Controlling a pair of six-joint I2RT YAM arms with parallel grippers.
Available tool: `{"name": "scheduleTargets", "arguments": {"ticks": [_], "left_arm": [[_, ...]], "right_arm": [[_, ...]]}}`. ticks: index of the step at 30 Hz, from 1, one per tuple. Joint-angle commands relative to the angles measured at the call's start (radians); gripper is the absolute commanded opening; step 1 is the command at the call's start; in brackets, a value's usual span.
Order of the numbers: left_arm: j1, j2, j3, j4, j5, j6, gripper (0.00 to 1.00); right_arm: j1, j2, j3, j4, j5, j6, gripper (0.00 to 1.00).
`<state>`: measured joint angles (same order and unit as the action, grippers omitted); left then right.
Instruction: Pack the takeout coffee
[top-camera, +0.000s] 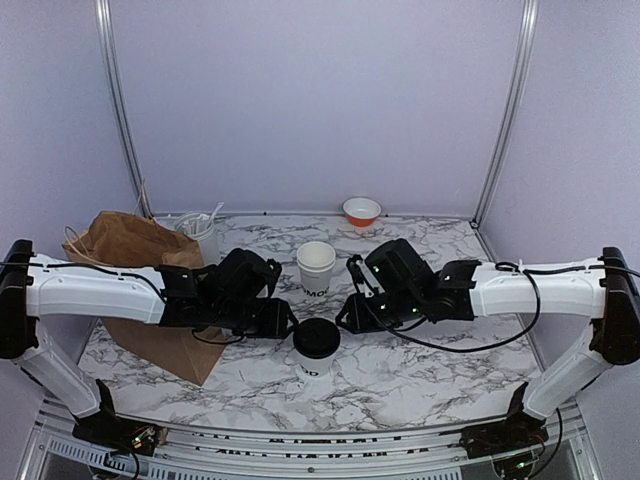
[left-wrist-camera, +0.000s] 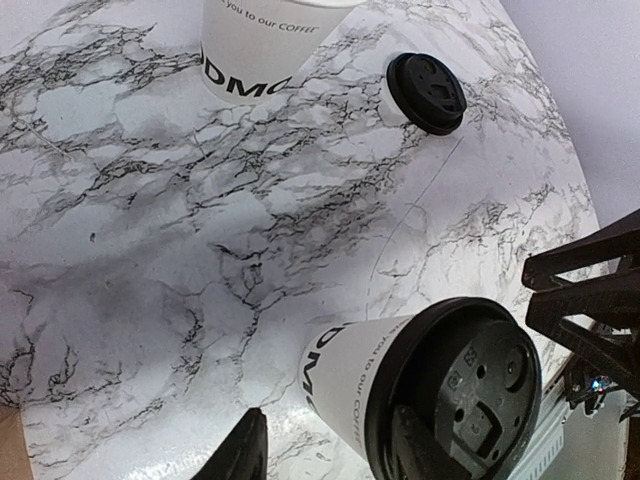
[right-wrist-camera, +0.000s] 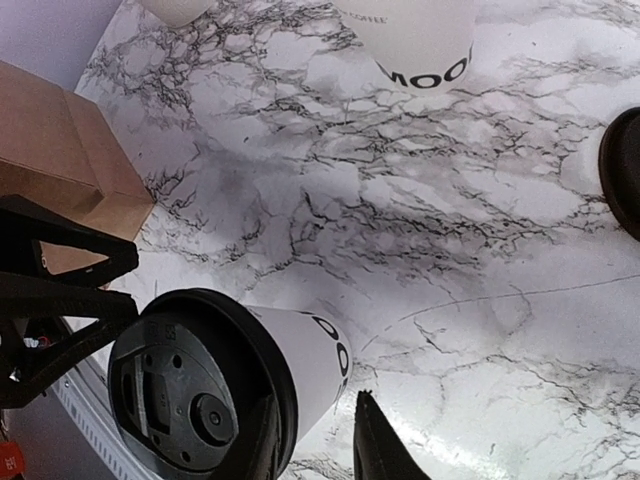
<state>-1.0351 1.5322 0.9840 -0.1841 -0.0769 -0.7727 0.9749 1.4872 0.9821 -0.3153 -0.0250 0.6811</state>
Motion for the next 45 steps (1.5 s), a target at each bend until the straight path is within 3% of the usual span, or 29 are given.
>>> {"name": "scheduleTargets", "arguments": {"ticks": [1,6,9,16,31,40,45], "left_arm": [[-0.002,-0.014,0.051,-0.054,-0.043,0.026,0.43],[-0.002,-0.040,0.058,-0.068,-0.055,0.031,0.43],[-0.002,-0.054,0.052,-0.070,-0.048,0.032,0.43],[-0.008,-0.080,0.054,-0.062,-0.008,0.040,0.42],[-0.039,-0.039,0.047,-0.030,0.038,0.039,0.36],[-0.041,0.011,0.045,-0.030,0.046,0.036,0.34],[-0.042,0.015,0.044,-0.031,0.045,0.032,0.33]], "right_arm": [[-0.002,-0.045,0.066,-0.039,0.063,-0.001,0.25],[-0.019,-0.082,0.063,-0.021,0.065,-0.006,0.25],[-0.024,-0.101,0.035,0.093,-0.030,-0.024,0.24],[-0.051,-0.059,-0.039,0.363,-0.319,0.033,0.00],[-0.082,0.061,-0.119,0.695,-0.480,0.193,0.00],[-0.109,0.206,-0.200,0.732,-0.508,0.299,0.00],[-0.110,0.200,-0.215,0.760,-0.521,0.324,0.00]]}}
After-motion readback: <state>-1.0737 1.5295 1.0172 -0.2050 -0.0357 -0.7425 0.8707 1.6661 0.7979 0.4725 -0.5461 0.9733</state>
